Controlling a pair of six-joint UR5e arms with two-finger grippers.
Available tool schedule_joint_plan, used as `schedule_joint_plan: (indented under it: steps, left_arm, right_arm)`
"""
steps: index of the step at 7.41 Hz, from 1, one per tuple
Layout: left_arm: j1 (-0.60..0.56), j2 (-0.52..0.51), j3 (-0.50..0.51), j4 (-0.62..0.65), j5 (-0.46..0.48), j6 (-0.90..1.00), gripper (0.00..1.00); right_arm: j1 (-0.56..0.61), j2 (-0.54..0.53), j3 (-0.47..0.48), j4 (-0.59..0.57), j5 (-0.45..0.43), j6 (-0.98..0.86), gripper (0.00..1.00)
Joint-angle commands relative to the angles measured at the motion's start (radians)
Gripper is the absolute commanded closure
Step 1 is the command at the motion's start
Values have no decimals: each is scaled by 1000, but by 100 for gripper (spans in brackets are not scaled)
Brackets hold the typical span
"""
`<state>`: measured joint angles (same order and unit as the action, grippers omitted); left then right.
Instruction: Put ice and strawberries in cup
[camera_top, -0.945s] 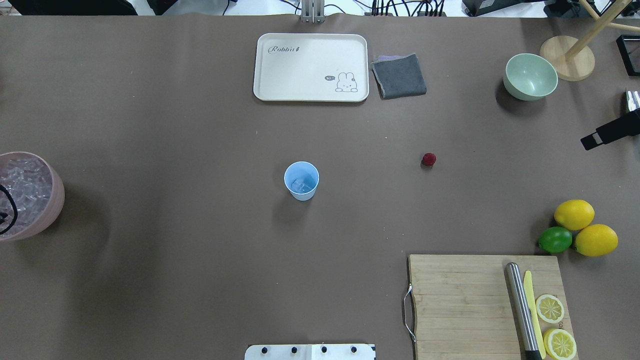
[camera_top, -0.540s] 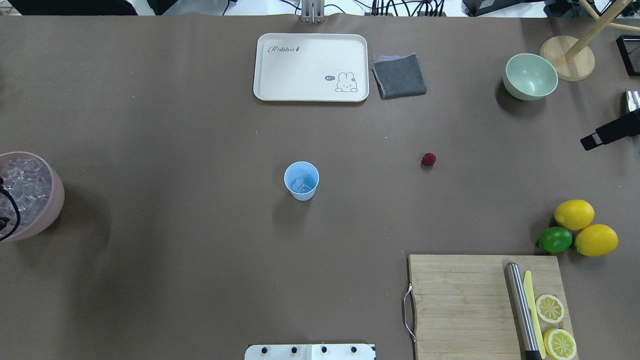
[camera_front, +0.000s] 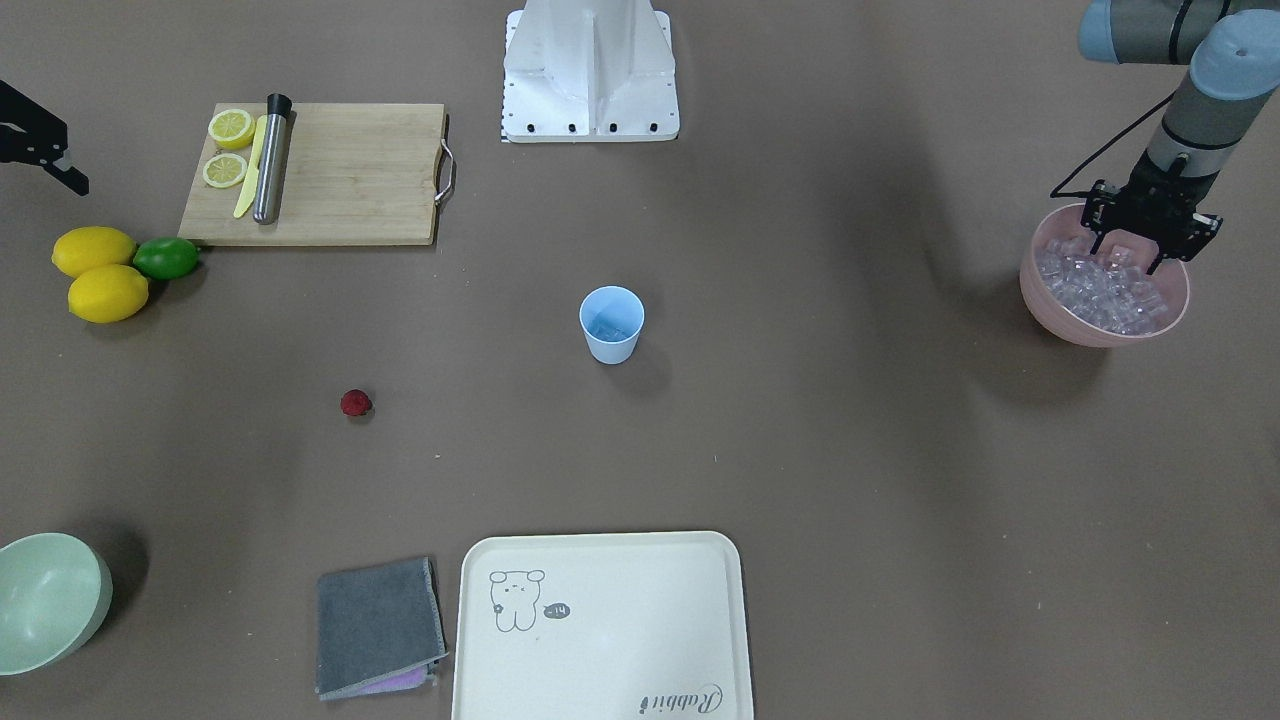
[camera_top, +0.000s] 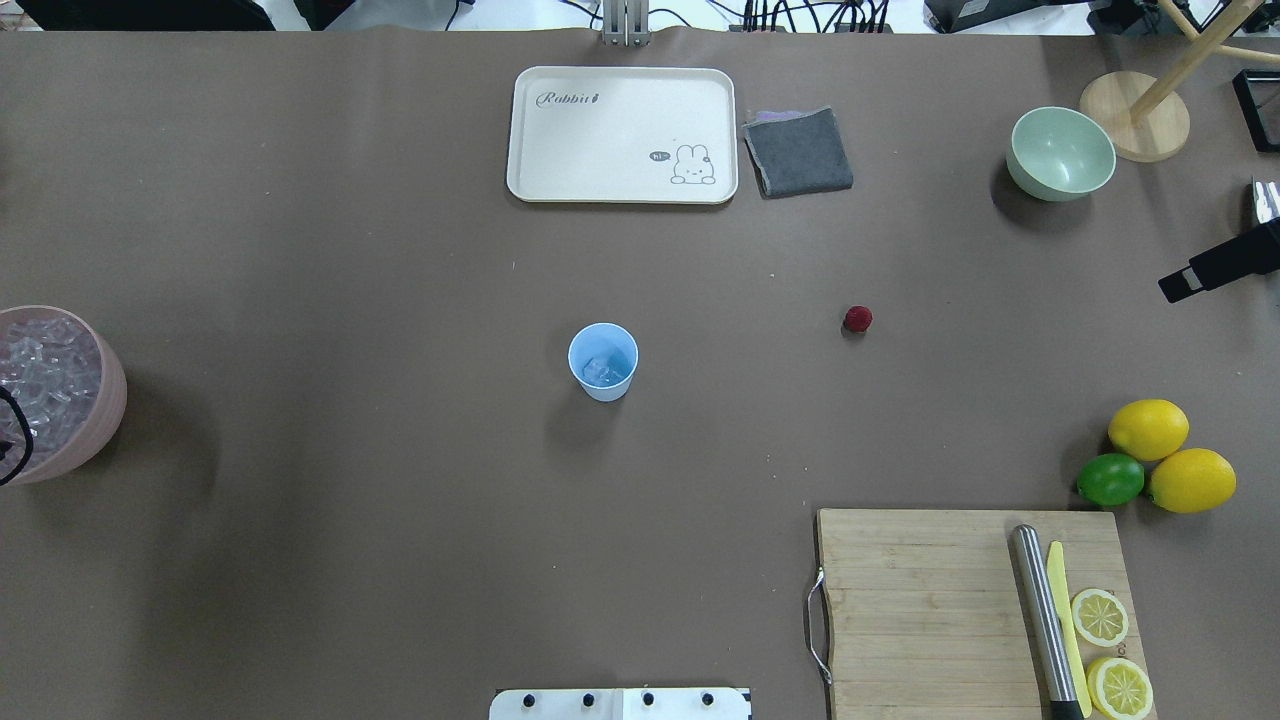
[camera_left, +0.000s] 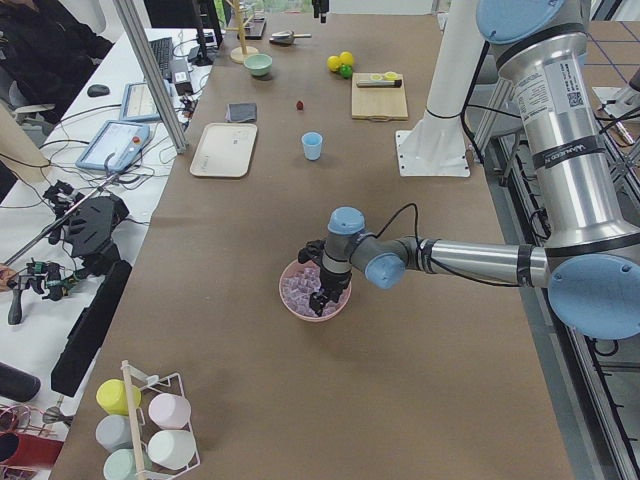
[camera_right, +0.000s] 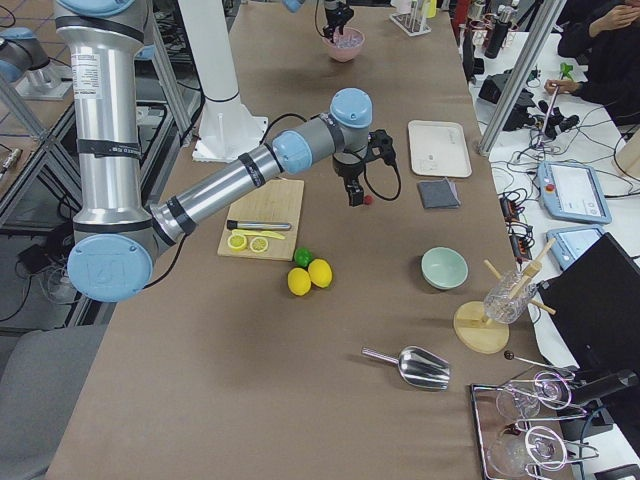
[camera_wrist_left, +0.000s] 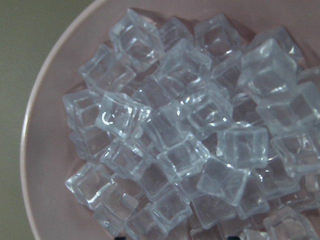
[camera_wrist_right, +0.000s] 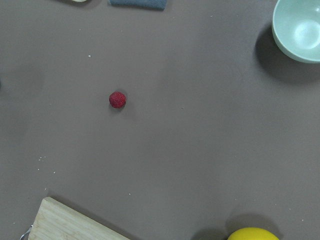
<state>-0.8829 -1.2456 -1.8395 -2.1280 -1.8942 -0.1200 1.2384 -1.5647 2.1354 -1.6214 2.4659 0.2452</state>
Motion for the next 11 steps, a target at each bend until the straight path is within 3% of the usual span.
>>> schedule_joint_plan:
  steps: [1, 3, 4, 5, 6, 10, 11]
  left_arm:
    - [1, 15, 2, 5, -2, -4, 41]
    - [-1, 31, 3, 7, 0, -9, 46]
    - [-1, 31, 0, 7, -2, -9, 61]
    - [-1, 31, -3, 8, 0, -10, 95]
    - [-2, 31, -6, 11, -9, -10, 100]
    - [-40, 23, -76, 95, -43, 3, 100]
    - [-74, 9, -87, 109, -101, 3, 100]
  right_arm:
    - [-2, 0, 3, 0, 2, 0, 0]
    - [-2, 2, 3, 0, 2, 0, 0]
    - [-4, 2, 5, 0, 4, 2, 0]
    - [-8, 3, 15, 0, 5, 29, 0]
    - [-28, 5, 32, 0, 5, 64, 0]
    - [-36, 9, 35, 0, 1, 72, 0]
    - [-36, 9, 34, 0, -1, 72, 0]
